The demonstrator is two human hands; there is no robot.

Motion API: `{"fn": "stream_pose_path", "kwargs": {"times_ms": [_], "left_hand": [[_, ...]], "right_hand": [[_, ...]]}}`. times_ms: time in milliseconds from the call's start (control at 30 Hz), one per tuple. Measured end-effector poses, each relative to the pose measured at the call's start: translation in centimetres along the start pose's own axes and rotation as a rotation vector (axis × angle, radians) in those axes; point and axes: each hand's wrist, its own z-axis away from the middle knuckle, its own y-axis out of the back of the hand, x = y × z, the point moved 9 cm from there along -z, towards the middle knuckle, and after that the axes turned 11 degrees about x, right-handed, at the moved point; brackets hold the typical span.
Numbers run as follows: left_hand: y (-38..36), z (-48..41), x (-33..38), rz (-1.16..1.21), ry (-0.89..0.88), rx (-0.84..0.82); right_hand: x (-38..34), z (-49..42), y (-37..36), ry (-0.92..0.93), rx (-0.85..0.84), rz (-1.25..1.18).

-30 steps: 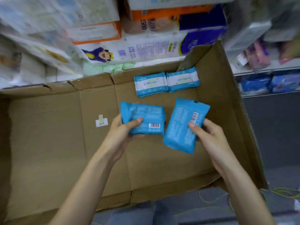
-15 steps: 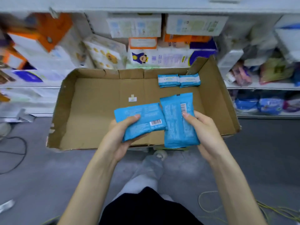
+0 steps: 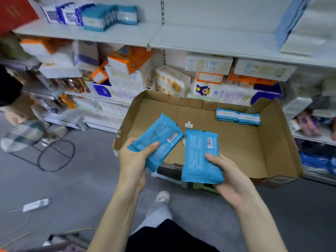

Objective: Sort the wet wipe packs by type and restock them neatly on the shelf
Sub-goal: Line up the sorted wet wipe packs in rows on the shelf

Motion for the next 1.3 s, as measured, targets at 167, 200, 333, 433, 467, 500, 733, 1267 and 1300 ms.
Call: {"fn": "stream_pose_path", "kwargs": {"times_ms": [167, 200, 333, 433, 467, 500, 733, 1267, 1300], "left_hand": [[2.1, -0.8, 0.1, 0.08, 0.094, -0.048], [2.6, -1.3, 0.5, 0.053, 0.084, -0.065], [4.5, -3.9, 2.4, -0.057, 0.069, -0.182], [6.4, -6.3, 4.3, -0.102, 0.102, -0.259], [7.2, -7.2, 5.0, -0.101, 0.124, -0.277], [8.1, -8.2, 5.8, -0.086, 0.153, -0.288], [15.1, -16.1, 11.6, 0.235, 0.333, -0.376], [20.0, -31.8, 18.6, 0.511, 0.476, -0.417], [19.8, -33.5, 18.6, 0.463, 0.461, -0.391]], "right_hand": [[0.6, -0.7, -4.7, 0.136, 0.033, 0.0], [0.7, -1.0, -5.7, 0.162, 0.041, 0.012], [2.5, -2.4, -10.4, 0.179, 0.011, 0.096], [4.5, -3.4, -15.2, 0.131, -0.049, 0.166], [5.3, -3.9, -16.8, 0.107, -0.068, 0.176], [6.1, -4.3, -18.5, 0.079, -0.085, 0.172], [12.4, -7.4, -30.0, -0.12, -0.216, -0.077], [17.3, -17.0, -47.1, -0.295, -0.36, -0.209], [17.1, -18.6, -47.6, -0.273, -0.345, -0.193]]}}
